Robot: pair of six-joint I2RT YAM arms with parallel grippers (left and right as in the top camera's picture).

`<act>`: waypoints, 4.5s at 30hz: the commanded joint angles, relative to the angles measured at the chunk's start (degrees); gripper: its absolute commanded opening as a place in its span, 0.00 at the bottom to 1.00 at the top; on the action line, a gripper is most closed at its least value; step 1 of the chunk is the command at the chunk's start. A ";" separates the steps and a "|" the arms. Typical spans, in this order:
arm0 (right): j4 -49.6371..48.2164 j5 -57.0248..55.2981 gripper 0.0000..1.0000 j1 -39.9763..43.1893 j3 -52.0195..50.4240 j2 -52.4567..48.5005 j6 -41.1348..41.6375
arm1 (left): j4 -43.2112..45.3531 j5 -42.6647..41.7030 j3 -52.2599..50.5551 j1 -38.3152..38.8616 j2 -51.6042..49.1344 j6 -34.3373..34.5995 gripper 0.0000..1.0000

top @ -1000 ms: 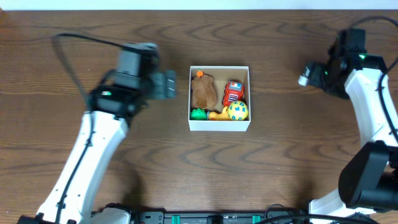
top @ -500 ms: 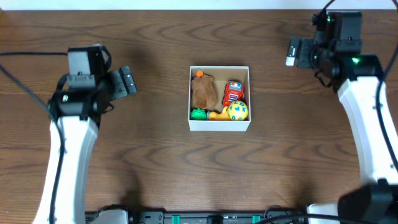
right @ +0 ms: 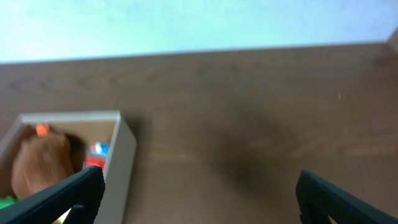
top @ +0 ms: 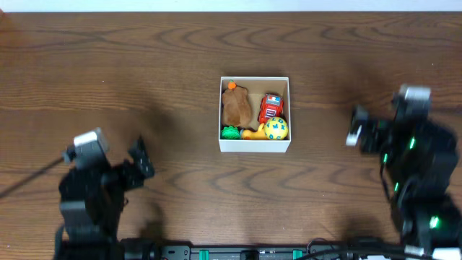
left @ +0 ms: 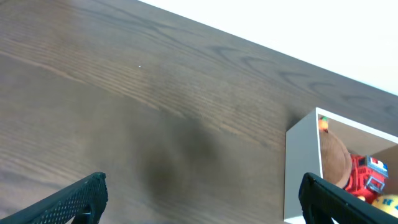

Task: Pack container

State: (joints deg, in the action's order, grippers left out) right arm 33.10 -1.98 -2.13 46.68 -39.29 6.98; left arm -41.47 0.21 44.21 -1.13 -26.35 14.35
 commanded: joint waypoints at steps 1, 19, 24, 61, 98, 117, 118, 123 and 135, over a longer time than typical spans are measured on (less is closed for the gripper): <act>-0.87 -0.70 0.99 -0.55 -6.43 8.33 0.66 | -1.01 0.26 -2.47 -0.09 6.19 1.20 0.98; 18.01 -0.79 0.99 -0.55 -13.18 17.09 0.68 | -2.03 0.26 -2.62 -0.09 8.07 1.20 0.98; 14.99 -2.05 0.99 -0.57 -13.81 17.07 -0.68 | -2.03 0.26 -2.62 -0.09 8.07 1.20 0.98; -28.87 2.60 0.99 -0.52 -46.36 38.77 -16.68 | -2.03 0.26 -2.62 -0.09 8.07 1.18 0.98; -28.87 2.62 0.99 -0.52 -46.36 38.75 -16.70 | 17.25 2.86 -29.92 -0.09 26.27 -3.43 0.98; -28.87 2.62 0.99 -0.50 -46.36 38.75 -16.70 | 37.57 1.36 -43.98 -0.04 26.23 -9.57 0.98; -28.87 2.62 0.99 -0.52 -46.36 38.75 -16.70 | 37.48 0.11 -43.98 -0.04 26.23 -9.57 0.98; -28.87 2.62 0.99 -0.50 -46.36 38.75 -16.70 | 37.51 -1.03 -43.98 -0.04 26.08 -9.62 0.98; -28.87 2.62 0.99 -0.52 -46.36 38.75 -16.68 | 37.51 -1.03 -43.98 -0.04 26.08 -9.62 0.98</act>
State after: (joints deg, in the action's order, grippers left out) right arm 3.97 1.06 -2.39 0.43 -0.97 -10.57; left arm -3.14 -0.05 2.20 -1.13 -0.58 5.72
